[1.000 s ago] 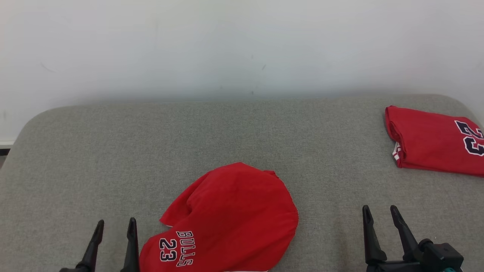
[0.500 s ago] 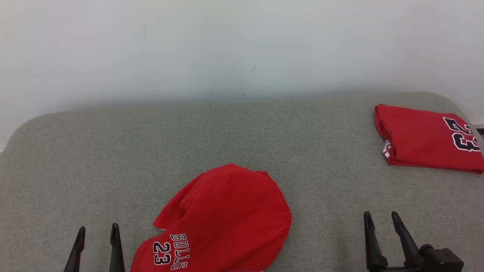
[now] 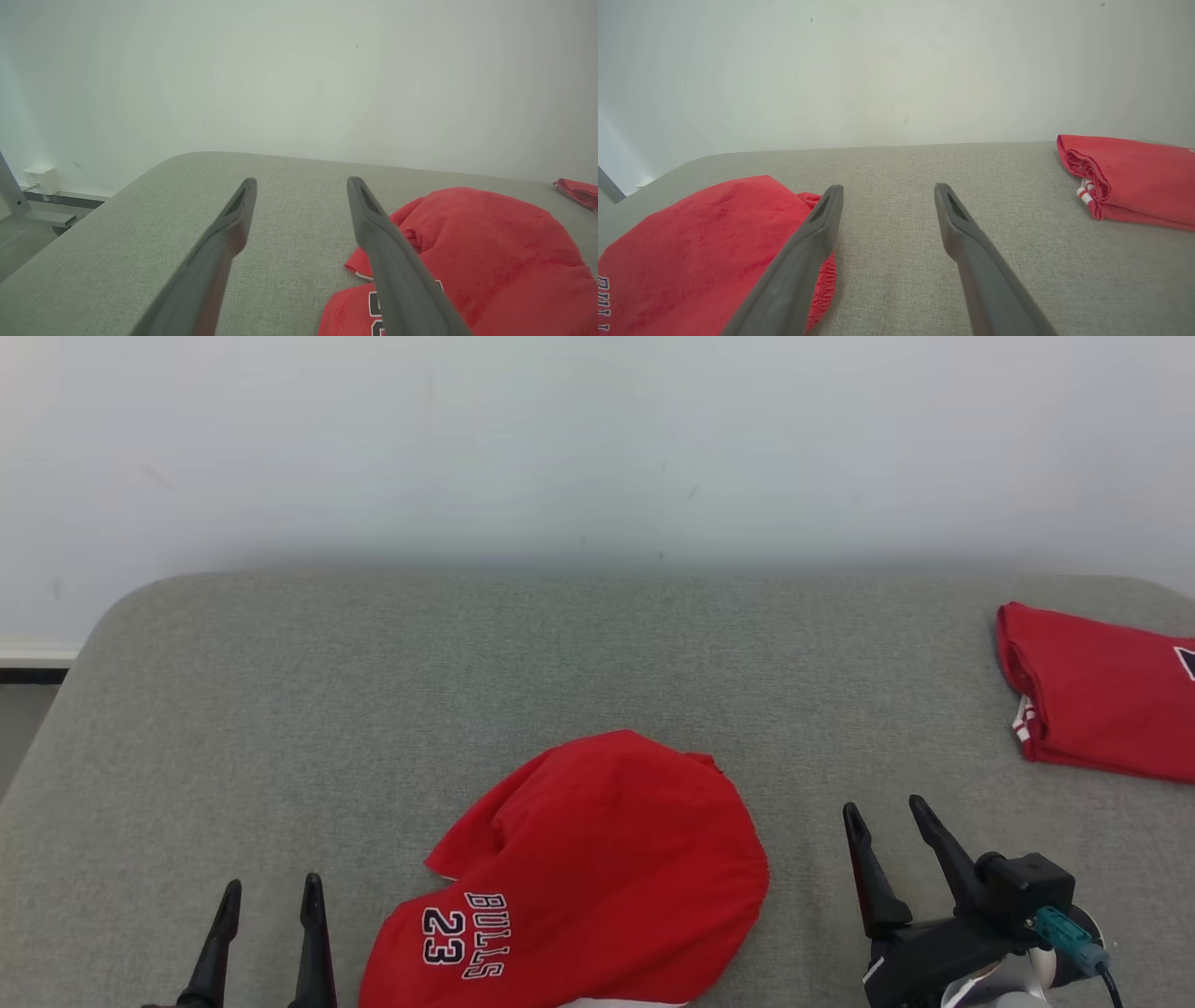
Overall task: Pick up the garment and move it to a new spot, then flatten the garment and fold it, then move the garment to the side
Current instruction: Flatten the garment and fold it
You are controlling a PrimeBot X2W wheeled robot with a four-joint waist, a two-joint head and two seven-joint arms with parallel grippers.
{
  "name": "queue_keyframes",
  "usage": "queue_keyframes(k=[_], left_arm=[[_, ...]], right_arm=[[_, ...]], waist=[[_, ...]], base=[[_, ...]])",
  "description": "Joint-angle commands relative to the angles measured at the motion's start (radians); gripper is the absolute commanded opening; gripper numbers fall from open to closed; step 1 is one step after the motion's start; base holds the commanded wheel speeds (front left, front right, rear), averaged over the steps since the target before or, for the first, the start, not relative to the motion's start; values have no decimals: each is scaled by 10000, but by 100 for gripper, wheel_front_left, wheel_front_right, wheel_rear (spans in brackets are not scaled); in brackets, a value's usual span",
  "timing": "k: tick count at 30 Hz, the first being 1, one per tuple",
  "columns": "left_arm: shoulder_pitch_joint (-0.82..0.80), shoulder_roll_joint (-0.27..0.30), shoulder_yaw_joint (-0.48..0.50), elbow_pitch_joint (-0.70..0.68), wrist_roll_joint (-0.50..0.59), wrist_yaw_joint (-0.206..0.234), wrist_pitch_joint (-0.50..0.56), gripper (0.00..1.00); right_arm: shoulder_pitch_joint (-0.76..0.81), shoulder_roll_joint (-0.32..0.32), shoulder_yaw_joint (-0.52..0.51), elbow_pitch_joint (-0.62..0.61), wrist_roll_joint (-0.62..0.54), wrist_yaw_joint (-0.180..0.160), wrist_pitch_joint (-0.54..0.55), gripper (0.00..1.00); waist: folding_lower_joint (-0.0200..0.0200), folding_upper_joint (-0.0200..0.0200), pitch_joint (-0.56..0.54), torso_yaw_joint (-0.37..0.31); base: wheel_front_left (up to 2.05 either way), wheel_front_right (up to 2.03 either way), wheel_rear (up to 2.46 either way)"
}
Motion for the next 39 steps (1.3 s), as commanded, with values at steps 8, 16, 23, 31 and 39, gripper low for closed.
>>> queue_keyframes(k=[8,16,23,31,39], left_arm=[[-305,-231,-99,215,190,-175,-29,100],[-535,-324,-53,490,238,-393,-29,100],[-614,-384,-8,631,328,-525,-30,100],[-390,-475,93,700,381,-531,-30,100],[-328,-672,111,709,406,-567,-30,100]], right_arm=[[-991,-217,660,1882,488,-28,258,100],[-1815,-137,1430,4013,1078,-28,396,100],[-2367,126,1871,5499,1718,-28,133,0],[-2502,-522,1468,5588,2083,-28,-602,0],[-1464,-1593,-10,4267,1723,-28,-654,0]], waist=[[0,0,301,1033],[0,0,487,1505],[0,0,527,1638],[0,0,407,1216],[0,0,334,732]], base=[[0,0,0],[0,0,0],[0,0,0],[0,0,0],[0,0,0]])
